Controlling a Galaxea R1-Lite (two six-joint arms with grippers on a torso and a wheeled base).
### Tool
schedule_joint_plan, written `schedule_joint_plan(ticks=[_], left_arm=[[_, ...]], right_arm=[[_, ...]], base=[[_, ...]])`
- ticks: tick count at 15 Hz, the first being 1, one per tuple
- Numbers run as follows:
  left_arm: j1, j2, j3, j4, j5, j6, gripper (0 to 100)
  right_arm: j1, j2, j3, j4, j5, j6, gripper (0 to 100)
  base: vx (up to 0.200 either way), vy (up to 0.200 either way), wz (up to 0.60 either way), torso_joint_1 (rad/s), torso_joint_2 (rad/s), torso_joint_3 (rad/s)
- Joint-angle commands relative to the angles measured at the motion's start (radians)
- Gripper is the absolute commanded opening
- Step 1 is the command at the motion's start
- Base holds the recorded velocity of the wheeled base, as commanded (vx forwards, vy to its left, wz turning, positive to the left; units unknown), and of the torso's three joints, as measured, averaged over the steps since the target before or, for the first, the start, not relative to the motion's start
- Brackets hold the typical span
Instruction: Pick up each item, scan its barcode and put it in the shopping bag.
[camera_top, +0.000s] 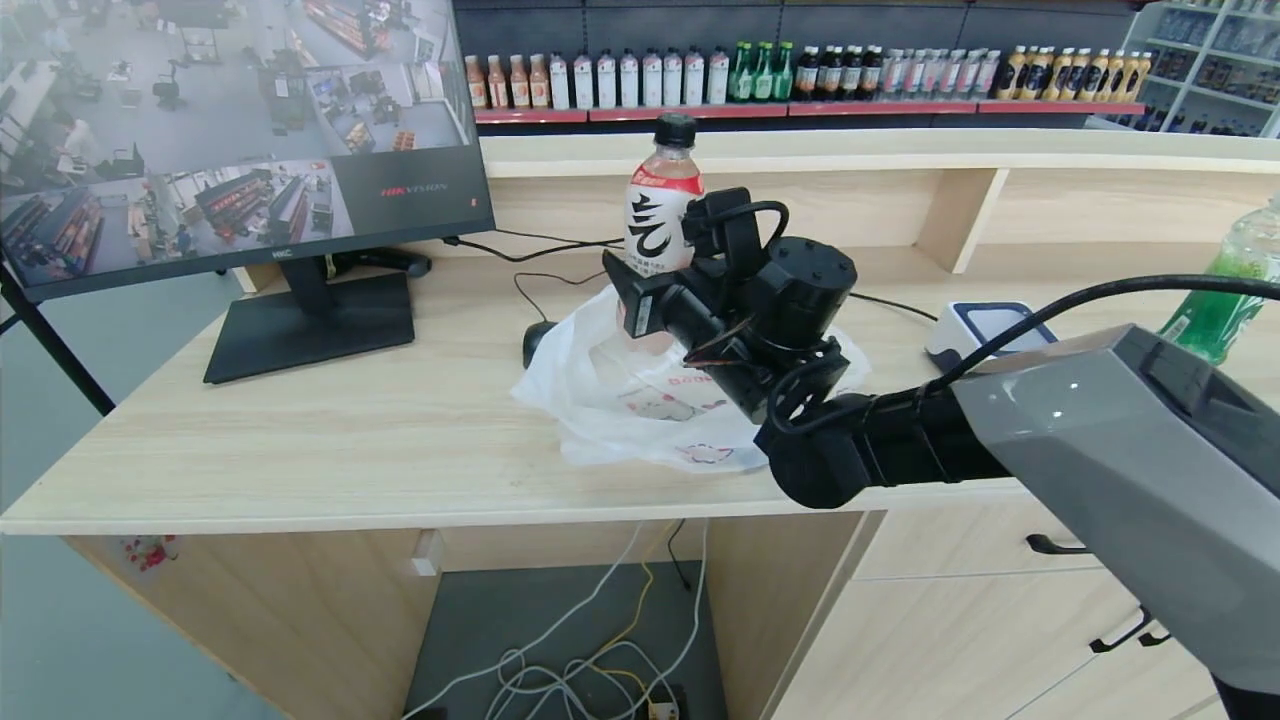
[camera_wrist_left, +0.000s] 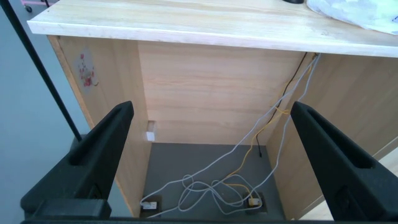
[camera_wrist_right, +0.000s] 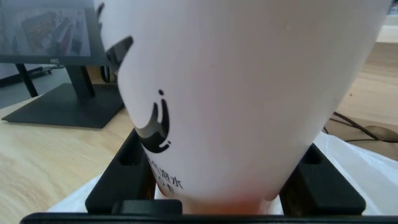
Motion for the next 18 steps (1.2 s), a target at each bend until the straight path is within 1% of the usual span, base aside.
schedule_joint_plan(ticks=[1,4,6,9,18], left_arm=[[0.0,0.0,0.0,0.0,0.0,0.0,100],[0.0,0.0,0.0,0.0,0.0,0.0,100],[-0.002,0.0,0.0,0.0,0.0,0.0,100],[0.0,0.0,0.0,0.0,0.0,0.002,100],[0.0,0.0,0.0,0.0,0.0,0.002,100]], right_arm=[[-0.002,0.034,-0.03,0.012,0.0,0.0,0],[-0.016,0.052,-0.038,0.029,-0.013,-0.012,0],[-0.018,0.073,-0.068,0.047,-0.013,-0.015,0],[-0.049,0.099,-0.071,0.044,-0.011,-0.015,0],[-0.049,0.136,-0.059,0.021,-0.01,-0.008,0]], base=[[0.0,0.0,0.0,0.0,0.0,0.0],[0.0,0.0,0.0,0.0,0.0,0.0],[0.0,0.0,0.0,0.0,0.0,0.0],[0.0,0.0,0.0,0.0,0.0,0.0],[0.0,0.0,0.0,0.0,0.0,0.0]])
